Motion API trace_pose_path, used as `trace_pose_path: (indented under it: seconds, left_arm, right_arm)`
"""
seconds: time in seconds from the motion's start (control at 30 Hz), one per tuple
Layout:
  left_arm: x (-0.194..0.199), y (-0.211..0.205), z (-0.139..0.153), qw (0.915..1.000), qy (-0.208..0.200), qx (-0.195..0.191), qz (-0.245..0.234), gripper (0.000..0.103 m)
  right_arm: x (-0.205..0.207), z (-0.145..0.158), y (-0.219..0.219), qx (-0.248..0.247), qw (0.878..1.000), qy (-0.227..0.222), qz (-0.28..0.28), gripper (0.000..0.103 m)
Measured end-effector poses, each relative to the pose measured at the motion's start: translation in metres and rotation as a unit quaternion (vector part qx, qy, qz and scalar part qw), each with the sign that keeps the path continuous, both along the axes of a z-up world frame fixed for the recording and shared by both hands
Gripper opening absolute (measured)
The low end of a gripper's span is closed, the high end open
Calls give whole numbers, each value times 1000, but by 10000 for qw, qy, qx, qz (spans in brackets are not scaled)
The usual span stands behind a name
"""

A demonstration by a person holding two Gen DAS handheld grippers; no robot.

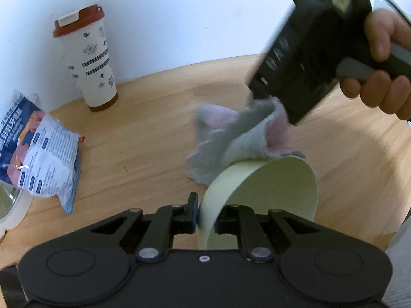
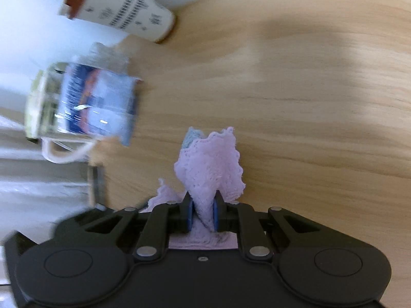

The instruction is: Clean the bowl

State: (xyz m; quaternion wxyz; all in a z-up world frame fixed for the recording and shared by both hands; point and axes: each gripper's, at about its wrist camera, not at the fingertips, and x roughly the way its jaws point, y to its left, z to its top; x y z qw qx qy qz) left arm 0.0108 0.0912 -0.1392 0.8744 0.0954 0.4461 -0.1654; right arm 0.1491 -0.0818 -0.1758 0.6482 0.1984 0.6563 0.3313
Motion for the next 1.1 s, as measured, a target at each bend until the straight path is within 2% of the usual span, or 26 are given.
trace_pose_path:
  seconds: [0.03, 0.17, 0.23, 0.37, 0.5, 0.6, 0.7, 0.9, 1.03, 1.1]
  left_arm:
    - [0, 1, 0, 10000, 15, -14, 30, 10]
    - [-4, 4, -2, 9999, 87, -57, 77, 10]
    - [-7, 3, -3, 10000, 75, -46, 30, 10]
    - [-10, 4, -4, 9999, 110, -64, 34, 10]
    - [-12, 6, -6, 9998, 162, -105, 91, 9]
    - [-14, 9, -8, 9995, 216, -145, 158, 10]
    - [-16, 13, -10, 9986, 306, -299, 301, 10]
    - [-21, 20, -13, 9964, 423, -516, 525, 10]
    - [-24, 27, -15, 9942, 540, -668, 650, 11]
    - [-24, 28, -16, 9937, 546, -722, 657, 11]
  right_arm:
    - [0, 4, 6, 35, 9999, -71, 71, 18]
    - [-8, 24, 44, -333, 9944, -666, 755, 18]
    - [-8, 25, 42, -391, 9934, -701, 815, 18]
    - [-9, 16, 20, -648, 9947, -672, 434, 18]
    - [-13, 5, -5, -847, 9953, -441, 143, 18]
    - [-17, -7, -20, -782, 9969, -88, -97, 18]
    - [-16, -16, -28, -507, 9972, 281, -482, 18]
    - [-12, 10, 17, -372, 9991, -211, 81, 18]
    - [-18, 21, 51, -490, 9953, -596, 580, 18]
    - [-21, 23, 52, -564, 9938, -706, 650, 17]
